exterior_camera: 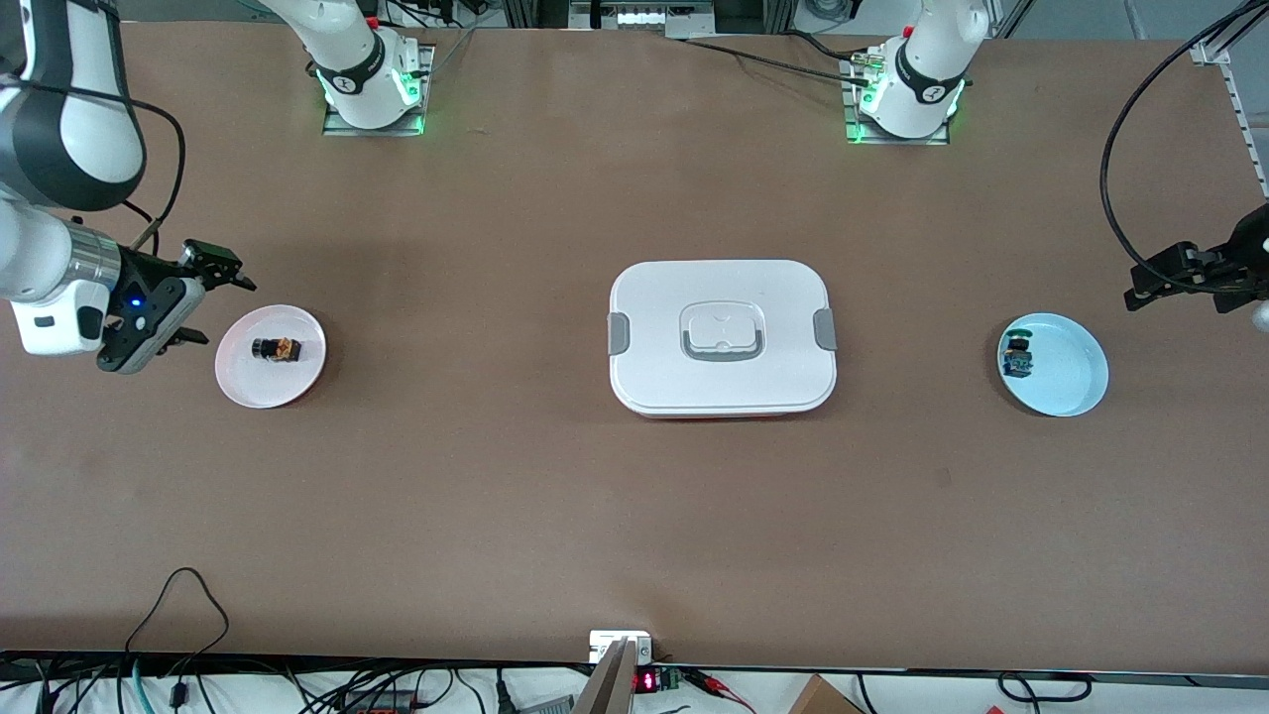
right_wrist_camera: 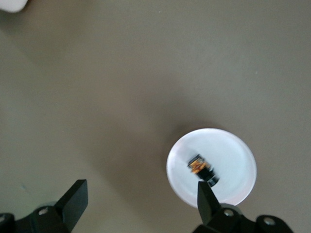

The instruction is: Transfer orange switch to right arm and place

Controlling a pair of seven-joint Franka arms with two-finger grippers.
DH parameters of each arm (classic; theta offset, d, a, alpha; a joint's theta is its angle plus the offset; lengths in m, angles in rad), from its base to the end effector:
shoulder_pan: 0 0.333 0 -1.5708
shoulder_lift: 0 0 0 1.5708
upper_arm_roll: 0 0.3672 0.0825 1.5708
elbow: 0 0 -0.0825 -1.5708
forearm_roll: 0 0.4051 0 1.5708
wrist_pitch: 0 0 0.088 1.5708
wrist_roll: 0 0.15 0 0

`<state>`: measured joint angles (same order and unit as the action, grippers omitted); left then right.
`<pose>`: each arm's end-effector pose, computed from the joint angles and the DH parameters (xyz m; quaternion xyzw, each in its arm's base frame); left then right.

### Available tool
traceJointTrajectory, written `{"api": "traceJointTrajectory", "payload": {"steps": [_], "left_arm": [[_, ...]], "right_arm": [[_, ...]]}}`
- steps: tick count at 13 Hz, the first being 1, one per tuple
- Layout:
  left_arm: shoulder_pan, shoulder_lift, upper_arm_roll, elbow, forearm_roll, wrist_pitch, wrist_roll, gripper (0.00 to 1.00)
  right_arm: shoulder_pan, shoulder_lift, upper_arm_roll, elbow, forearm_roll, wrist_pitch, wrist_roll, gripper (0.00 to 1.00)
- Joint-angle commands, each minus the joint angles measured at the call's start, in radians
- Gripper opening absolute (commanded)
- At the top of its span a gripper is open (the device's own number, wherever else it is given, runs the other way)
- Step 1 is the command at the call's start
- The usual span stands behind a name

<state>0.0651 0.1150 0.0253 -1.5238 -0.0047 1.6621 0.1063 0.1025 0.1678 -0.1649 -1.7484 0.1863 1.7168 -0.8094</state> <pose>0.6229 0.0549 0.5952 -0.9999 0.0079 -0.0117 0.0003 0.6094 -0.0080 0.4601 -0.9319 -0.3408 0.0563 0.1107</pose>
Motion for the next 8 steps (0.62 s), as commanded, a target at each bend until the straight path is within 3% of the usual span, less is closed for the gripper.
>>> {"api": "traceJointTrajectory", "payload": {"steps": [1, 8], "left_arm": [[0.002, 0.014, -0.005, 0.031, 0.029, -0.022, 0.001, 1.00], [0.001, 0.014, -0.005, 0.031, 0.029, -0.022, 0.000, 1.00]], "right_arm": [[0.035, -0.008, 0.004, 0.055, -0.004, -0.115, 0.284, 1.00], [0.123, -0.008, 0.002, 0.176, -0.001, -0.345, 0.849, 1.00]]}}
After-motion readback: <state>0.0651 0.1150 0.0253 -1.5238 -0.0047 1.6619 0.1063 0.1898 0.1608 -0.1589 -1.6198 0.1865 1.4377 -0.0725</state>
